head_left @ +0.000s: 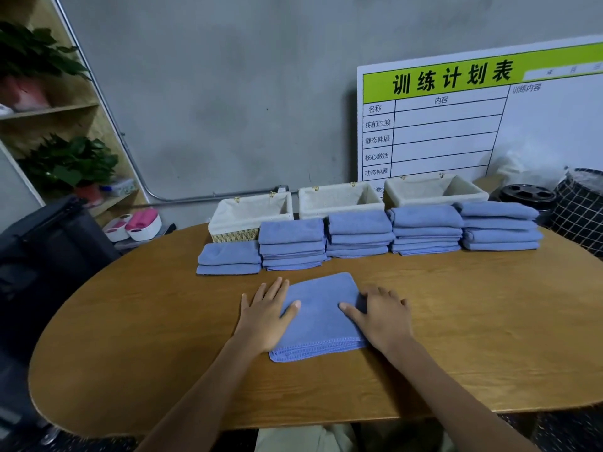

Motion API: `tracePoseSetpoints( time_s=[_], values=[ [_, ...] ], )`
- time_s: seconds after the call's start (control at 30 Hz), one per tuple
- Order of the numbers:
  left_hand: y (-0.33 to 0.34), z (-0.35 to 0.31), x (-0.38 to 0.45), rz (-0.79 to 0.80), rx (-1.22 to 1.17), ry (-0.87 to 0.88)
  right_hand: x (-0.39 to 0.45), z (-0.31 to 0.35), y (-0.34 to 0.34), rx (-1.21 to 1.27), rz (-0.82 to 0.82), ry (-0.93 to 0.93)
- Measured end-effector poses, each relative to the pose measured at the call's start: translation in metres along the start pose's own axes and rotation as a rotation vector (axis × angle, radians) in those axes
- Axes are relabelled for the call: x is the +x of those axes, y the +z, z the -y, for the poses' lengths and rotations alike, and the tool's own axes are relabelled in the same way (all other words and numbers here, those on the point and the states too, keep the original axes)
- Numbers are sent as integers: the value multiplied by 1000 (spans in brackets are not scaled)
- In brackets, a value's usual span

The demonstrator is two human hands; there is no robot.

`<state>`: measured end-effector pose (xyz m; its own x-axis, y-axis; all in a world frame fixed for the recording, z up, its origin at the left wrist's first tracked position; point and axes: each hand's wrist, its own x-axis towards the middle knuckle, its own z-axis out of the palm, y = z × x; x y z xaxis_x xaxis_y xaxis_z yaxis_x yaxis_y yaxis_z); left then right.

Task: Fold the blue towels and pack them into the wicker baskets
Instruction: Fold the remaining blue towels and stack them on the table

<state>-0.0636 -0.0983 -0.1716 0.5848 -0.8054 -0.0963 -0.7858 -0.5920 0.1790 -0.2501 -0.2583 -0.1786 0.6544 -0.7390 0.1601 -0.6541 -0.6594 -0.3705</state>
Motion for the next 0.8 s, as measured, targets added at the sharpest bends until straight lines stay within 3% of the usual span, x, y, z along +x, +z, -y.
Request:
tracePoseSetpoints(
  time_s=[0.23,0.4,0.53,0.63,0.8],
  values=[
    [-24,-3,22,-234,-243,36,34,0,-12,250,176,-53],
    [-44,-19,61,41,-715,2,78,-13,-23,408,384,-238],
    [-52,-34,91,179,-830,70,107,-10,-31,549,498,-345],
    [-49,-32,108,163,-848,118,131,-8,-26,587,540,-357],
    [-35,-12,110,62,-914,86,148,-11,-13,598,404,-294]
  ],
)
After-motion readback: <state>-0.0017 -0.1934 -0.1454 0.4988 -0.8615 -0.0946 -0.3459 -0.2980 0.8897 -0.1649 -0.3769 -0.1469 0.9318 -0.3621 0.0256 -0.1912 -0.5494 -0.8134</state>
